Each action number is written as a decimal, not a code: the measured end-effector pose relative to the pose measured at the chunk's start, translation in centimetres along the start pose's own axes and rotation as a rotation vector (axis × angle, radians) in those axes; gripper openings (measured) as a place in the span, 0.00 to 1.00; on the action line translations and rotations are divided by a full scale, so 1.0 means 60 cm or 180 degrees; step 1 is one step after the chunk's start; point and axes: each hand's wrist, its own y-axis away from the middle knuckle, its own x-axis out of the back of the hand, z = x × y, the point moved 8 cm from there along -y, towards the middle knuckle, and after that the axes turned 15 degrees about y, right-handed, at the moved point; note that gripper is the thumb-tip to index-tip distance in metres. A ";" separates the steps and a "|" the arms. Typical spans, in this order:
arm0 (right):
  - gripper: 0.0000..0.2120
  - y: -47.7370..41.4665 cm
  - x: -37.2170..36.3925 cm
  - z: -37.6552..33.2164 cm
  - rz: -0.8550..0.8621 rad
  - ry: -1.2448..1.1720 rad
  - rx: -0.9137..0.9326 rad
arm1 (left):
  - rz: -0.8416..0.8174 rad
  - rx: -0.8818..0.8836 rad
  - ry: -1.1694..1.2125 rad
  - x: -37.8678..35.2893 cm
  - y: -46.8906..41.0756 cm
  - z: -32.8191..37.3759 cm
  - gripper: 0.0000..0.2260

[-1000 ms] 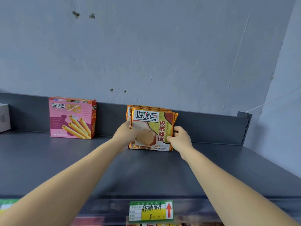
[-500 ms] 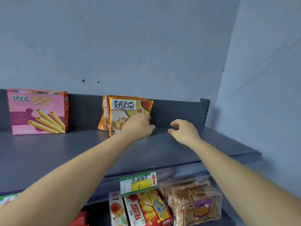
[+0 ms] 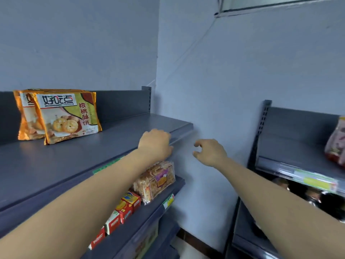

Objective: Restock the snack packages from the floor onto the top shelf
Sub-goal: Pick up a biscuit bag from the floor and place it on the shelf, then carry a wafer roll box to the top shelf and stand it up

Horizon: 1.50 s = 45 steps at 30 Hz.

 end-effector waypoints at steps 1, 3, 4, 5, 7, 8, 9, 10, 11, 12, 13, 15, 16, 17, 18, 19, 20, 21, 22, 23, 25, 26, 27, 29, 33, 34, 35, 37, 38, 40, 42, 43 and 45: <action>0.20 0.023 -0.001 0.025 -0.0035 0.0072 -0.0078 | -0.0062 -0.0072 0.0048 -0.011 0.008 0.024 0.16; 0.20 0.071 -0.003 0.072 -0.0099 0.0199 -0.0213 | -0.0225 -0.0201 0.0184 -0.038 0.027 0.070 0.18; 0.20 0.096 -0.004 0.093 -0.0122 0.0228 -0.0273 | -0.0311 -0.0264 0.0244 -0.051 0.038 0.092 0.19; 0.20 0.122 -0.005 0.113 -0.0145 0.0246 -0.0331 | -0.0383 -0.0328 0.0285 -0.064 0.050 0.114 0.19; 0.20 0.179 -0.005 0.153 -0.0199 0.0299 -0.0473 | -0.0503 -0.0425 0.0321 -0.089 0.076 0.157 0.20; 0.21 0.207 -0.005 0.172 -0.0221 0.0343 -0.0538 | -0.0563 -0.0468 0.0313 -0.101 0.088 0.178 0.20; 0.21 0.237 -0.005 0.191 -0.0237 0.0401 -0.0590 | -0.0614 -0.0525 0.0292 -0.113 0.102 0.201 0.20; 0.20 0.267 -0.005 0.210 -0.0249 0.0454 -0.0634 | -0.0660 -0.0581 0.0270 -0.123 0.117 0.223 0.20; 0.20 0.299 -0.004 0.228 -0.0262 0.0497 -0.0680 | -0.0707 -0.0640 0.0258 -0.133 0.133 0.246 0.20; 0.20 0.333 -0.004 0.247 -0.0286 0.0510 -0.0750 | -0.0758 -0.0696 0.0270 -0.141 0.152 0.270 0.20; 0.19 0.369 -0.004 0.266 -0.0314 0.0502 -0.0837 | -0.0808 -0.0746 0.0306 -0.150 0.171 0.294 0.19; 0.20 0.445 -0.005 0.305 -0.0415 0.0467 -0.1025 | -0.0908 -0.0836 0.0399 -0.165 0.215 0.342 0.19; 0.21 0.483 -0.007 0.324 -0.0472 0.0457 -0.1106 | -0.0970 -0.0893 0.0442 -0.173 0.237 0.366 0.18; 0.21 0.520 -0.008 0.342 -0.0529 0.0459 -0.1183 | -0.1040 -0.0958 0.0488 -0.183 0.258 0.390 0.18; 0.21 0.556 -0.009 0.361 -0.0582 0.0467 -0.1275 | -0.1116 -0.1023 0.0550 -0.192 0.278 0.414 0.18; 0.22 0.591 -0.008 0.380 -0.0620 0.0471 -0.1372 | -0.1193 -0.1095 0.0617 -0.201 0.298 0.438 0.18; 0.22 0.624 -0.008 0.398 -0.0649 0.0457 -0.1465 | -0.1258 -0.1176 0.0678 -0.210 0.316 0.462 0.17; 0.22 0.656 -0.008 0.415 -0.0678 0.0444 -0.1546 | -0.1317 -0.1261 0.0721 -0.218 0.334 0.486 0.17; 0.22 0.688 -0.009 0.432 -0.0717 0.0432 -0.1626 | -0.1371 -0.1349 0.0745 -0.226 0.352 0.510 0.17; 0.22 0.720 -0.009 0.447 -0.0757 0.0430 -0.1704 | -0.1424 -0.1439 0.0760 -0.235 0.368 0.534 0.17; 0.22 0.781 -0.009 0.476 -0.0819 0.0396 -0.1903 | -0.1529 -0.1621 0.0798 -0.251 0.398 0.582 0.17; 0.23 0.811 -0.008 0.491 -0.0832 0.0384 -0.2023 | -0.1570 -0.1716 0.0822 -0.259 0.411 0.606 0.17; 0.23 0.839 -0.007 0.506 -0.0847 0.0383 -0.2137 | -0.1599 -0.1824 0.0849 -0.265 0.423 0.632 0.18; 0.22 0.894 -0.008 0.534 -0.0877 0.0417 -0.2367 | -0.1653 -0.2056 0.0922 -0.279 0.448 0.683 0.17; 0.19 1.006 -0.012 0.584 -0.1034 0.0412 -0.2923 | -0.1836 -0.2487 0.1005 -0.314 0.501 0.783 0.16; 0.20 1.034 -0.012 0.595 -0.1081 0.0390 -0.3065 | -0.1888 -0.2571 0.1026 -0.326 0.514 0.807 0.17; 0.20 1.061 -0.011 0.606 -0.1111 0.0381 -0.3201 | -0.1951 -0.2657 0.1030 -0.337 0.528 0.832 0.18; 0.21 1.115 -0.010 0.628 -0.1108 0.0338 -0.3459 | -0.2080 -0.2878 0.1013 -0.359 0.560 0.881 0.18; 0.22 1.143 -0.010 0.637 -0.1090 0.0322 -0.3579 | -0.2125 -0.2995 0.1015 -0.370 0.575 0.905 0.17; 0.22 1.199 -0.015 0.654 -0.1091 0.0310 -0.3801 | -0.2190 -0.3189 0.1044 -0.388 0.607 0.950 0.16; 0.21 1.257 -0.023 0.668 -0.1135 0.0267 -0.4015 | -0.2329 -0.3344 0.1045 -0.407 0.644 0.993 0.13; 0.21 1.285 -0.027 0.676 -0.1153 0.0241 -0.4123 | -0.2390 -0.3436 0.1024 -0.416 0.664 1.016 0.13; 0.20 1.340 -0.031 0.694 -0.1170 0.0238 -0.4324 | -0.2466 -0.3601 0.0992 -0.431 0.704 1.063 0.13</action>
